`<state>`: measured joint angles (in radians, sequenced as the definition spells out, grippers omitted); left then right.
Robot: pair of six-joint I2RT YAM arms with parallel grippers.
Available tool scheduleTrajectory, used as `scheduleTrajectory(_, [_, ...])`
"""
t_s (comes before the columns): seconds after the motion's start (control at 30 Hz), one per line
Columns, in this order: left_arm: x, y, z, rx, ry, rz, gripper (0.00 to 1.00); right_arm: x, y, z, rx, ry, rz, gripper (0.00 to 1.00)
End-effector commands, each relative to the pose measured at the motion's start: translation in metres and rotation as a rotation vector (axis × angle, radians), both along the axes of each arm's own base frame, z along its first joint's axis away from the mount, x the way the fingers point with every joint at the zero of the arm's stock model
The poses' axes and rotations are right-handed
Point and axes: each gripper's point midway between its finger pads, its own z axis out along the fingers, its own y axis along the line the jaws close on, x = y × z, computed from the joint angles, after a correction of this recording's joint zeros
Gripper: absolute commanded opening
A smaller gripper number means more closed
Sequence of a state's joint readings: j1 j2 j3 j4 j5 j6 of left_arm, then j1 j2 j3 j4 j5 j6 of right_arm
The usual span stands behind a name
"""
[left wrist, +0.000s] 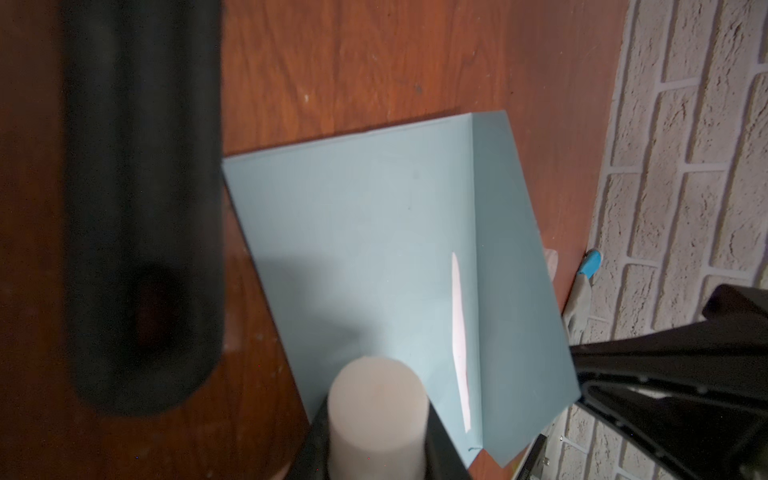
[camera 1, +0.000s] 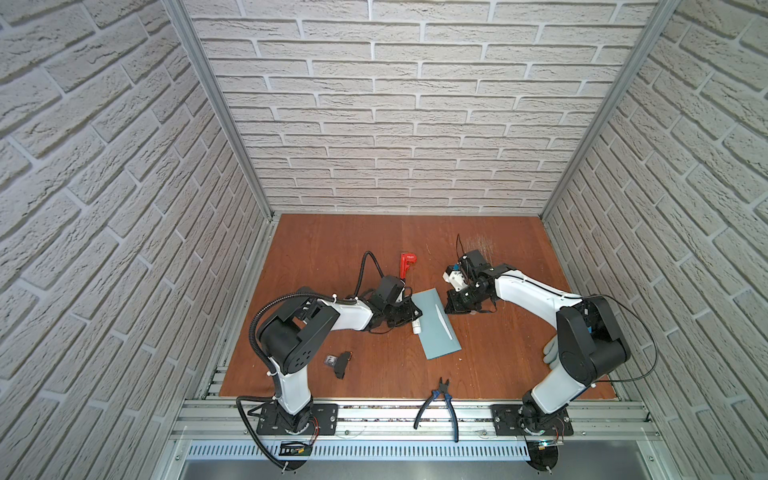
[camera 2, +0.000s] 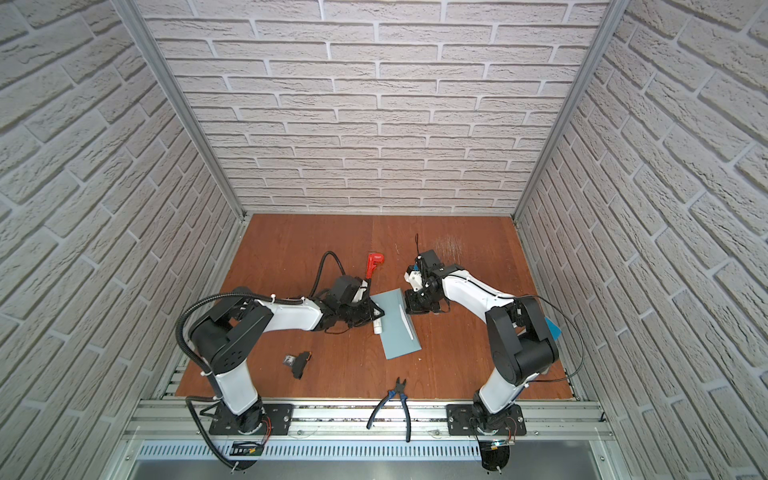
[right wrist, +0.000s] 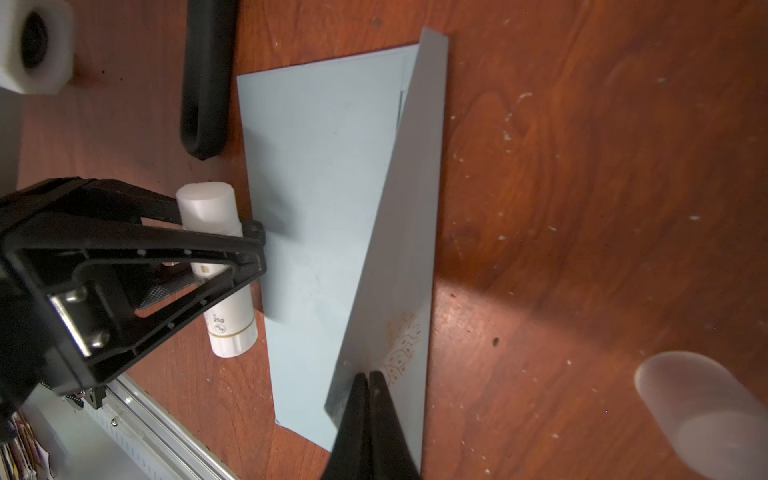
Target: Place the letter into the envelope and seal it
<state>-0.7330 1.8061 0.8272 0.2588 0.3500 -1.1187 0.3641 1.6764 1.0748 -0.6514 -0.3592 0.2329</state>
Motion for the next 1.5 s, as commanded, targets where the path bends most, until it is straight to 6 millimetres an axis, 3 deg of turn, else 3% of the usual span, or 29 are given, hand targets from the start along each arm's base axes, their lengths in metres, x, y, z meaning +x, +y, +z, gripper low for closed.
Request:
scheduleTrajectory(0.0, [-0.001,0.006,-0.012,0.043,0.020,0.001,0.00,-0.003,0.006,-0.003,-0.032,0.024,0.013,0.05])
scheduleTrajectory(0.63, [0.000,0.006,-0.008,0.035,0.009,0.002,0.00,-0.009,0.021,-0.025,-0.135,0.060,0.049,0.05])
scheduleTrajectory(1.47, [-0.003,0.005,-0.012,0.021,0.014,-0.004,0.00,-0.007,0.022,-0.042,-0.282,0.080,0.049,0.05])
